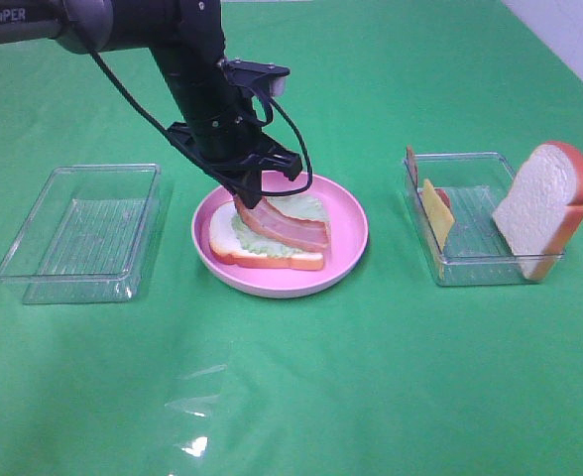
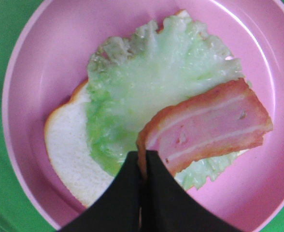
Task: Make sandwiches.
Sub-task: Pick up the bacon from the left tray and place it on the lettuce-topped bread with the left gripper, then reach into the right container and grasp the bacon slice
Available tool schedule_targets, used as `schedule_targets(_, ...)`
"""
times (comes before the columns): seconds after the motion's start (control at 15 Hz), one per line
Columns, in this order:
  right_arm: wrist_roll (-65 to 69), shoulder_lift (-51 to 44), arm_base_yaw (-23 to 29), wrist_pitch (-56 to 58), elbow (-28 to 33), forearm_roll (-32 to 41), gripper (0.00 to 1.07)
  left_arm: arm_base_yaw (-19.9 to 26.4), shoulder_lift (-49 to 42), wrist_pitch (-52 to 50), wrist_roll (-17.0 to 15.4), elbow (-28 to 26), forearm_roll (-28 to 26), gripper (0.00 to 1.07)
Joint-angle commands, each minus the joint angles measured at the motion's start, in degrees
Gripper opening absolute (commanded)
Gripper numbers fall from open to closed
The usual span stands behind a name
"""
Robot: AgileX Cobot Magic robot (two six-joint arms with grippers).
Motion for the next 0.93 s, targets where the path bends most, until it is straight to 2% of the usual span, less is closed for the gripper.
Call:
schedule_targets(0.07, 0.0, -1.3, -0.1, -0.3, 0.2, 0.2, 0.98, -0.3, -0.2, -0.1, -1.4, -0.3, 0.6, 0.00)
schedule_targets(0.2, 0.0, -1.3, -0.1, -0.3, 0.2, 0.2, 0.98, -0.3, -0.2, -0.1, -2.2, -0.3, 0.6, 0.00)
schedule_targets(0.27, 0.0, -1.3, -0.1, -0.3, 0.2, 0.2, 0.98, -0.3, -0.3, -0.1, -2.7, -0.3, 0.6, 0.15)
schedule_targets(0.33, 0.0, -1.3, -0.1, -0.3, 0.2, 0.2, 0.98, -0.3, -0.3, -0.1, -2.9, -0.3, 0.6, 0.21)
schedule_targets(0.4, 0.0, -1.3, -0.1, -0.3, 0.2, 0.2, 0.98, -0.3, -1.0, -0.1, -4.6, -0.3, 1.2, 0.53)
schedule_targets(0.47, 0.0, -1.3, -0.1, -0.3, 0.2, 0.2, 0.98, -0.3, -1.8, 0.2, -6.6, -0.3, 2.8, 0.90)
schedule_targets(0.53, 0.0, -1.3, -0.1, -0.3, 0.2, 0.2, 0.98, -0.3, -3.8, 0.8, -6.5, -0.4, 3.9, 1.01)
schedule_targets(0.73, 0.0, -1.3, -0.1, -0.3, 0.2, 0.2, 0.98, -0.3, -7.8, 5.0, -6.5, -0.4, 5.7, 1.01)
schedule_targets(0.8, 0.0, -1.3, -0.1, -0.3, 0.2, 0.2, 0.98, 1.3, -10.9, 10.7, -6.6, -0.4, 10.0, 1.01)
schedule_targets(0.93, 0.0, -1.3, -0.1, -0.3, 0.2, 0.2, 0.98, 7.7, -12.9, 16.0, -6.5, -0.4, 11.4, 1.01)
